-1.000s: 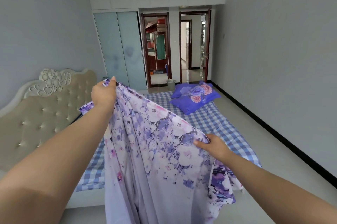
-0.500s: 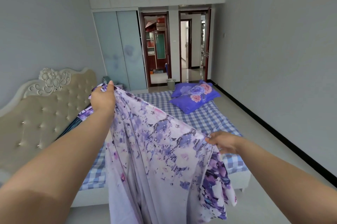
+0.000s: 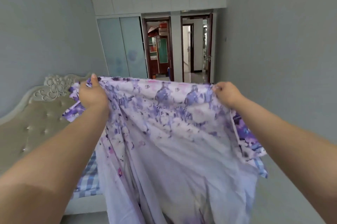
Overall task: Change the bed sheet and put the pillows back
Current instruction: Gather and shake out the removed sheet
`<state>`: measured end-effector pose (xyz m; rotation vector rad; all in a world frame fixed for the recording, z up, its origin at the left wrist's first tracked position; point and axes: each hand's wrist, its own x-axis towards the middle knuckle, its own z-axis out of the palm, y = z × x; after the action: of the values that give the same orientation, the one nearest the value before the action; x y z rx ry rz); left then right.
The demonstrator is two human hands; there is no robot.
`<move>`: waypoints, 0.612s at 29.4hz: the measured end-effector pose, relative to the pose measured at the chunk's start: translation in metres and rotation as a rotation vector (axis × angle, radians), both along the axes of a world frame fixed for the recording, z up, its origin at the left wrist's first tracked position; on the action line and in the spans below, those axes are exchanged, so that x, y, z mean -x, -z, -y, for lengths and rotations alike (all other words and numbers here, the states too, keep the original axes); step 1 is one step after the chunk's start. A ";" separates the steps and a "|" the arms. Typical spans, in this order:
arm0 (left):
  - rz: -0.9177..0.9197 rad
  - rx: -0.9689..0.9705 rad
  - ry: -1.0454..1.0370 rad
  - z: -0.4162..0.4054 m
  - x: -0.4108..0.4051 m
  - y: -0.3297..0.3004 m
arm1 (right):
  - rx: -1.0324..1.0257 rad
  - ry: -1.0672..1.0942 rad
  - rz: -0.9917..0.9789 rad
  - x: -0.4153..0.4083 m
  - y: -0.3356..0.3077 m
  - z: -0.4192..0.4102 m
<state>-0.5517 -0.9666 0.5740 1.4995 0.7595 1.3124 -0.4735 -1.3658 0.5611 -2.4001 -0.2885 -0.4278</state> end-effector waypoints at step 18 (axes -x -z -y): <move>-0.190 -0.162 0.122 -0.017 0.005 0.022 | -0.414 -0.069 0.021 0.020 -0.058 0.001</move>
<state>-0.5563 -0.9500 0.5520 1.7907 0.6820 1.1742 -0.4936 -1.3664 0.6193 -1.9770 -0.2622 -0.4340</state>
